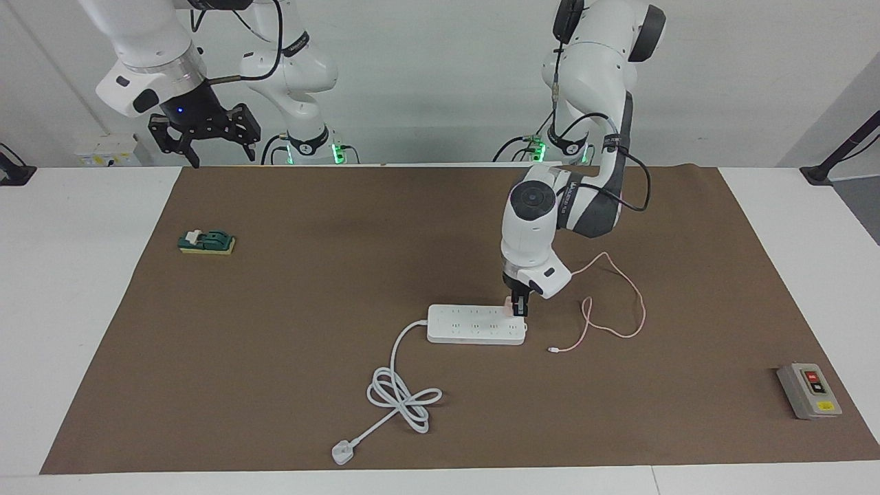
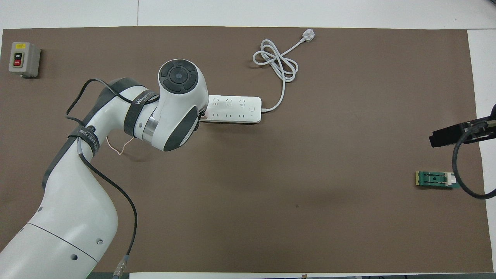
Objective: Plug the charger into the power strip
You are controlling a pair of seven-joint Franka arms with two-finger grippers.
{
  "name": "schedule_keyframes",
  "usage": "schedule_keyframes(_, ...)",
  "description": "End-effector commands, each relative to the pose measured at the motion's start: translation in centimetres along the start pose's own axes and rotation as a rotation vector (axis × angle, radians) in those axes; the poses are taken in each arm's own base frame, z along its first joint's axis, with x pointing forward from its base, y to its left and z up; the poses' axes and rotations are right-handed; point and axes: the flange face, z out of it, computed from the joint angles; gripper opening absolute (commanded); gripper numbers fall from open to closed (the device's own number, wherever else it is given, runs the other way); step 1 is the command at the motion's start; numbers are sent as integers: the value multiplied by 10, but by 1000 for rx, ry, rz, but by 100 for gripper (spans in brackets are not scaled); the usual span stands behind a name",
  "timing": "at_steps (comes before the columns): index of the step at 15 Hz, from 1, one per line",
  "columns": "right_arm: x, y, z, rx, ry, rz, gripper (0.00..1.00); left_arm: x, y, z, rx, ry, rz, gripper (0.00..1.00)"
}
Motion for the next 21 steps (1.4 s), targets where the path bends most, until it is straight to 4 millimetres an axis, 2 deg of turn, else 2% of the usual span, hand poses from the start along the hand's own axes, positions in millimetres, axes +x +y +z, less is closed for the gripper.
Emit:
schedule_keyframes(1,-6,1,1,-12,8,-11,100,-9,-17,30,22,7,40,0)
schedule_keyframes(2,-6,1,1,-12,8,-9,100,-9,-18,33,25,19,47,0)
schedule_keyframes(3,-6,1,1,-12,8,-9,100,-19,-21,34,26,21,62,0)
schedule_keyframes(8,-6,1,1,-12,8,-9,100,-21,-25,38,31,21,67,0)
schedule_keyframes(11,-6,1,1,-12,8,-9,100,-30,-24,57,46,24,73,0)
schedule_keyframes(21,-7,4,1,-12,8,-5,100,-31,-24,60,37,18,73,0)
